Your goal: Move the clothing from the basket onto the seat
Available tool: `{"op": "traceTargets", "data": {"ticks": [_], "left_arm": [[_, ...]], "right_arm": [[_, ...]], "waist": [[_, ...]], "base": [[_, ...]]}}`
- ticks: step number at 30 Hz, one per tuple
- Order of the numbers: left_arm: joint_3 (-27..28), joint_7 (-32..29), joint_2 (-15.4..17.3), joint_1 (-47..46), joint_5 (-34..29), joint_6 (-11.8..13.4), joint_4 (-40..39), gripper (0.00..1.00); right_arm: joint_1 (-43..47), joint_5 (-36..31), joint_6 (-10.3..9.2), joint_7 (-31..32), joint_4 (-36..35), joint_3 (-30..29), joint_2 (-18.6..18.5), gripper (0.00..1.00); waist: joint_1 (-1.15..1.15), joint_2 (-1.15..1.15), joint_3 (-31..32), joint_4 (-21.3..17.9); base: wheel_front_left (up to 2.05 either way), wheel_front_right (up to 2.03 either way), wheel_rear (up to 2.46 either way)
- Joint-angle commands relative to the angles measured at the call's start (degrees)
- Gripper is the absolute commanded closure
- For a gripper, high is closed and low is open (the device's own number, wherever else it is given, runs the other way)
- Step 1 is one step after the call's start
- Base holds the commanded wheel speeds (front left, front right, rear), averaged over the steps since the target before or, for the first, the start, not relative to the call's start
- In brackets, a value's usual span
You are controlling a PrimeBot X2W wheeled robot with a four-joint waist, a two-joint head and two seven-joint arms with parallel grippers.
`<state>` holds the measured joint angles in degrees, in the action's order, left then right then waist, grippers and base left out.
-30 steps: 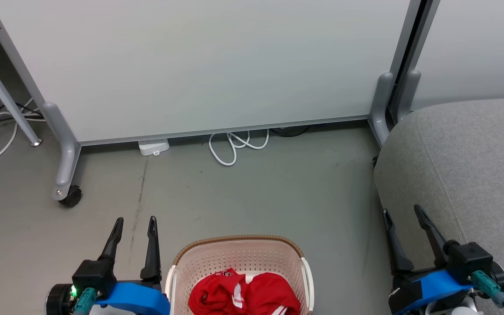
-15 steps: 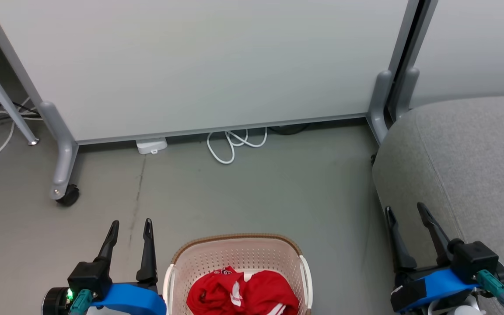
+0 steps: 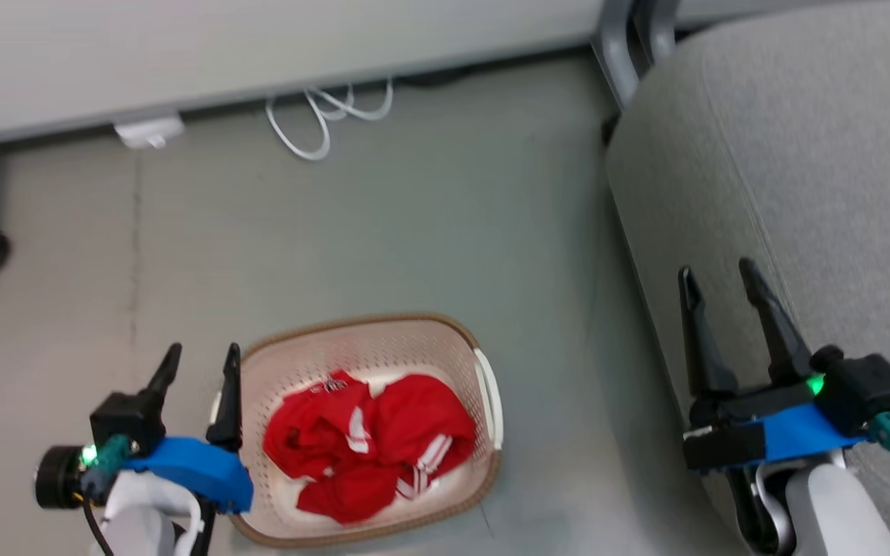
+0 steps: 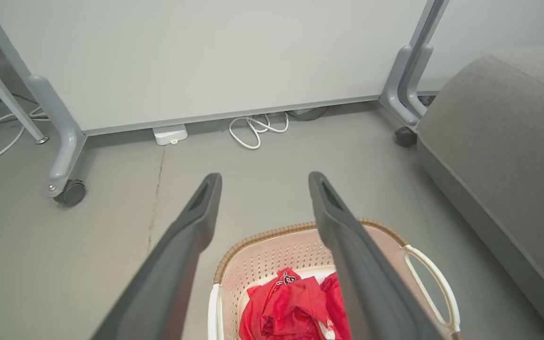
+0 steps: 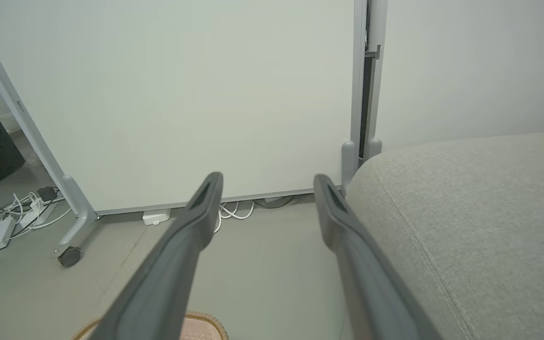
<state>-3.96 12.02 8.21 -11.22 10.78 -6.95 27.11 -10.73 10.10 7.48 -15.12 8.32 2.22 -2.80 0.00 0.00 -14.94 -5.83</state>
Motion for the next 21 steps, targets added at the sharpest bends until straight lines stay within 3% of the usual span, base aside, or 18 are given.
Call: {"op": "traceTargets", "data": {"ticks": [1, 11, 21], "left_arm": [[-0.36, -0.80, 1.41, -2.75, 0.13, -0.20, 0.76, 0.00], [-6.82, -7.74, 9.03, -12.87, 1.29, -0.67, 6.79, 0.00], [-12.80, -16.20, 16.90, -16.76, 6.71, -0.54, 10.21, 0.00]], "right_arm": [[-1.97, 0.93, 0.03, -0.05, -0.94, 0.24, -0.16, 0.00], [-7.85, 5.78, 0.02, -0.05, -3.80, 2.43, -0.08, 0.00], [-9.95, 11.19, 0.02, -0.05, -4.27, 5.82, -0.06, 0.00]], "waist": [[0.00, 0.00, -9.93, -6.09], [0.00, 0.00, -24.38, -13.33], [0.00, 0.00, -31.71, -18.75]], "base": [[0.00, 0.00, 0.00], [0.00, 0.00, 0.00], [0.00, 0.00, 0.00]]}}
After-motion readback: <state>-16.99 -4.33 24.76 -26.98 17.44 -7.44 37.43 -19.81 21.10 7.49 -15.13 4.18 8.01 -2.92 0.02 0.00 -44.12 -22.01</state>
